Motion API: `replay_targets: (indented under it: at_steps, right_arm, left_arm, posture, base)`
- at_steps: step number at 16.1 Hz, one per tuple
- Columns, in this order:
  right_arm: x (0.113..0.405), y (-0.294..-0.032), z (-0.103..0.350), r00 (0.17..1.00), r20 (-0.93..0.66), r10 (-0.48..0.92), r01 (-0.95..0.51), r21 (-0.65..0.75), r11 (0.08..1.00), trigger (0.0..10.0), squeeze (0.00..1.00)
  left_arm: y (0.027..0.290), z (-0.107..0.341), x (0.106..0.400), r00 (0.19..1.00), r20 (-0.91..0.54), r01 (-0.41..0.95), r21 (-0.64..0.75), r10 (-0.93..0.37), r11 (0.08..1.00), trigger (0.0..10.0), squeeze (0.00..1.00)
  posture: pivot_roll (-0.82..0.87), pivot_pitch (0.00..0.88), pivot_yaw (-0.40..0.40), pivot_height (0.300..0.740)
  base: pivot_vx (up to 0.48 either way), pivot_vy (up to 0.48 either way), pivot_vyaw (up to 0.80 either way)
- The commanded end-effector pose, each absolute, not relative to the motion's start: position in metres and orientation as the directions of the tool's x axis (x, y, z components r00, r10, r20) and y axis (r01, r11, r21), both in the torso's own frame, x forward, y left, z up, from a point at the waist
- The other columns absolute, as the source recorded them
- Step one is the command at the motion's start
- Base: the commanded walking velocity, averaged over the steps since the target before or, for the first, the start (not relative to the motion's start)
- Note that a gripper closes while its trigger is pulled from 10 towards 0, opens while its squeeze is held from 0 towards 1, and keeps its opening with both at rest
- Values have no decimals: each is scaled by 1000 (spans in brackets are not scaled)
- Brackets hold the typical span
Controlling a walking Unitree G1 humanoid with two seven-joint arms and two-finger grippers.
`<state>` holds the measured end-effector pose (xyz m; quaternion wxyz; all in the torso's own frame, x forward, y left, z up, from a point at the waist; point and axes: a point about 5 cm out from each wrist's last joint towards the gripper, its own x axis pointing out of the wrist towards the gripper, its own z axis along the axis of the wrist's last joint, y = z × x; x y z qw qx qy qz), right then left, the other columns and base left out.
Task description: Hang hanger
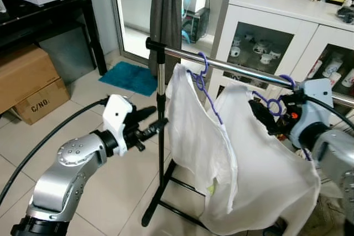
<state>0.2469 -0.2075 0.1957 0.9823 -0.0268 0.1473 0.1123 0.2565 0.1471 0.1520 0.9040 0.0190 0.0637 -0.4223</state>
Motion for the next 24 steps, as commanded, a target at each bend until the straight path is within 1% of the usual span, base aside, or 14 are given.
replay_targets:
  at_steps: [1, 3, 4, 5, 8, 11, 13, 14, 16, 17, 18, 19, 22, 24]
  right_arm:
    - [254, -220, 197, 933, -312, 179, -198, -30, 980, 10000, 1000]
    - [261, -225, 191, 919, -346, 188, -210, -27, 977, 10000, 1000]
    - [265, -229, 185, 900, -382, 208, -225, -1, 974, 10000, 133]
    - [267, -235, 181, 888, -410, 207, -228, -3, 974, 10000, 0]
    - [257, -245, 186, 865, -418, 277, -295, 24, 955, 10000, 0]
    - [239, -241, 188, 832, -376, 408, -399, 106, 911, 10000, 0]
    - [226, -240, 185, 809, -399, 431, -430, 99, 898, 10000, 0]
    - [213, -242, 185, 797, -407, 447, -444, 108, 890, 10000, 0]
    - [205, -246, 189, 808, -395, 437, -434, 103, 895, 10000, 0]
    - [204, -251, 192, 829, -377, 413, -411, 89, 907, 10000, 0]
    - [207, -260, 203, 882, -316, 349, -347, 66, 936, 10000, 0]
    - [209, -265, 213, 906, -274, 324, -323, 47, 945, 10000, 0]
    - [216, -265, 215, 911, -257, 323, -327, 27, 945, 10000, 0]
    - [234, -257, 200, 901, -305, 307, -326, -11, 945, 10000, 0]
  left_arm:
    - [139, 159, 257, 557, -116, 825, -28, -822, 564, 10000, 0]
    - [135, 161, 257, 510, -119, 855, -37, -852, 517, 10000, 0]
    - [133, 162, 257, 483, -124, 871, -40, -867, 491, 10000, 0]
    - [131, 162, 258, 461, -134, 882, -37, -877, 470, 10000, 0]
    - [132, 165, 263, 447, -145, 891, -18, -883, 454, 10000, 0]
    - [130, 165, 267, 441, -147, 894, -18, -885, 448, 10000, 0]
    - [129, 164, 268, 428, -149, 900, -23, -891, 436, 10000, 0]
    - [127, 163, 270, 417, -153, 905, -22, -896, 425, 10000, 0]
    - [126, 163, 271, 410, -153, 909, -20, -899, 417, 10000, 0]
    - [125, 163, 271, 406, -150, 910, -20, -901, 414, 10000, 0]
    - [123, 164, 272, 401, -138, 913, -22, -906, 408, 10000, 0]
    - [122, 164, 272, 397, -129, 915, -23, -909, 403, 10000, 0]
    - [121, 165, 273, 394, -125, 917, -21, -911, 399, 10000, 0]
    - [122, 164, 272, 399, -124, 914, -22, -908, 405, 10000, 0]
  posture:
    - [-125, 0, -45, 740]
    - [-125, 0, -42, 740]
    - [-123, 0, -42, 740]
    - [-117, 0, -47, 740]
    - [-127, 0, -32, 740]
    - [-147, 0, -7, 740]
    - [-169, 0, 13, 740]
    - [-189, 0, 32, 740]
    - [-210, 0, 49, 740]
    - [-212, 0, 50, 740]
    - [-217, 0, 54, 740]
    - [-219, 0, 57, 740]
    - [-211, 0, 48, 740]
    - [-199, 0, 41, 740]
  base:
    - [0, 0, 0]
    - [0, 0, 0]
    - [0, 0, 0]
    - [0, 0, 0]
    - [0, 0, 0]
    - [0, 0, 0]
    - [0, 0, 0]
    - [0, 0, 0]
    - [0, 0, 0]
    - [0, 0, 0]
    - [0, 0, 0]
    - [0, 0, 0]
    - [0, 0, 0]
    - [0, 0, 0]
